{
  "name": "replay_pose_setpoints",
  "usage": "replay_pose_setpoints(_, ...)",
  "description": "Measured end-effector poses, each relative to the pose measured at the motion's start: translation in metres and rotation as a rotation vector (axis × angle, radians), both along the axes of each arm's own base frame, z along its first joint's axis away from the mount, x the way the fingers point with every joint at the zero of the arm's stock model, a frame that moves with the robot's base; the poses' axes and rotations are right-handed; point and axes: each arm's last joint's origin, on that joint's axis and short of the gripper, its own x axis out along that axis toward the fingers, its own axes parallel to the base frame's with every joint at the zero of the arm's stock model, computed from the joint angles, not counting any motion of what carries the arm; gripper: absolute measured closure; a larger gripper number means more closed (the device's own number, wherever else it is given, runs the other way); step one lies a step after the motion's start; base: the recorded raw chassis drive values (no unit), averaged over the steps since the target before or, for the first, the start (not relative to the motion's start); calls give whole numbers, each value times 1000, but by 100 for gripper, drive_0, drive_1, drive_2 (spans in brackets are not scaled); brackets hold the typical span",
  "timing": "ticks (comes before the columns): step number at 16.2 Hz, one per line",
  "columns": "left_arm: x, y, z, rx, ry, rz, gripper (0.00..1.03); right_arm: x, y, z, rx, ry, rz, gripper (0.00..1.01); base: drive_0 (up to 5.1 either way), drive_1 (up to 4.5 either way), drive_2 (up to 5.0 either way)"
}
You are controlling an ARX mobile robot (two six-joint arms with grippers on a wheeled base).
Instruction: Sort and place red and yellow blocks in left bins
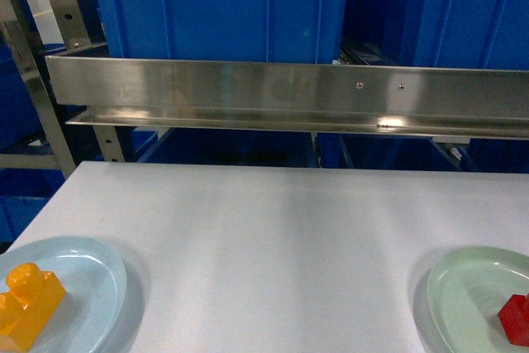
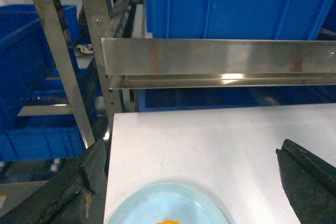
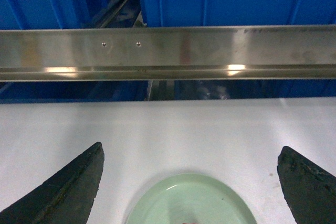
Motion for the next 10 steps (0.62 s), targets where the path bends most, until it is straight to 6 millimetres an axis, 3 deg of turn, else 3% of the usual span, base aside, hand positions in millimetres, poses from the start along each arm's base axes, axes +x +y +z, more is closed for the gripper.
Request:
replay_pose_setpoints(2, 32, 2, -3, 7, 81, -70, 5, 38, 3, -8, 31, 62, -20, 3, 0, 0, 0)
replay_pose_setpoints(4, 48, -1, -21, 51, 130, -98, 5, 56, 2, -42, 17, 152, -44, 3, 0, 0, 0)
replay_pose_setpoints(6, 50, -6, -53, 93, 180, -111, 5, 54, -9, -77, 22, 199, -76, 3, 0, 0, 0)
replay_pose_setpoints(10, 36, -5, -107, 108, 293, -92, 5, 45, -16, -116, 31, 269, -59, 3, 0, 0, 0)
